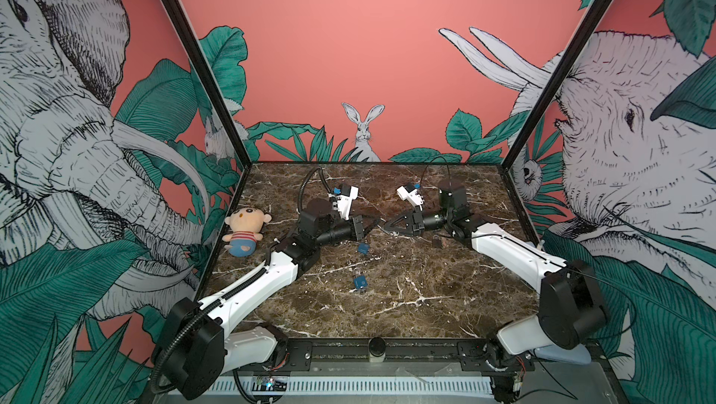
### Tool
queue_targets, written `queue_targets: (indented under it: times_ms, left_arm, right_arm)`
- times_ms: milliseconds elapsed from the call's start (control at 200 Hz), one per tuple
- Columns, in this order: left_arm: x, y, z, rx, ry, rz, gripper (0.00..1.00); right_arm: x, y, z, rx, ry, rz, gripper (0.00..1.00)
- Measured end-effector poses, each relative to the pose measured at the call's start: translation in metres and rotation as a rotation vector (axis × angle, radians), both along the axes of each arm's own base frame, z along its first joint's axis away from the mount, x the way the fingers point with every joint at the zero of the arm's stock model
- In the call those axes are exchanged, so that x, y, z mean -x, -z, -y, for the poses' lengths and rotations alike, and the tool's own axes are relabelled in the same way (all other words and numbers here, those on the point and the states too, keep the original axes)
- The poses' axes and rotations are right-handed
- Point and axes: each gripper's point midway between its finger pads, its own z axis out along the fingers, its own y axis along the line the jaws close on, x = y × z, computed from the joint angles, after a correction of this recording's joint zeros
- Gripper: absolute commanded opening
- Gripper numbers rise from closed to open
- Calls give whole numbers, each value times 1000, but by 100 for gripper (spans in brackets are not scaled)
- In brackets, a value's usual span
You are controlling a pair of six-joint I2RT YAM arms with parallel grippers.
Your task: Lock with the key
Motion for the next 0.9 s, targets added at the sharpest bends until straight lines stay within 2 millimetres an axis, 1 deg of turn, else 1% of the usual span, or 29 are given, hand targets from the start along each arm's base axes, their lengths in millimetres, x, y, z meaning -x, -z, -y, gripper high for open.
queue_targets:
  times_ms: [275, 475, 615, 780, 900]
  left_arm:
    - [-4, 14, 2, -28, -32, -21, 0]
    - [-3, 18, 2, -44, -47, -26, 0]
    - [-5, 15, 2, -33, -55, -26, 0]
    - [-6, 10, 0, 27, -42, -53, 0]
    - [-7, 7, -4, 53, -32, -73, 11]
  right_arm:
    - [-5, 13, 1, 28, 3, -26, 0]
    - [-5, 19, 3, 66, 12, 3, 0]
    - [-5, 18, 4, 75, 26, 46, 0]
    - [-5, 14, 5, 67, 41, 94, 0]
    - [-6, 12, 2, 56, 44, 123, 0]
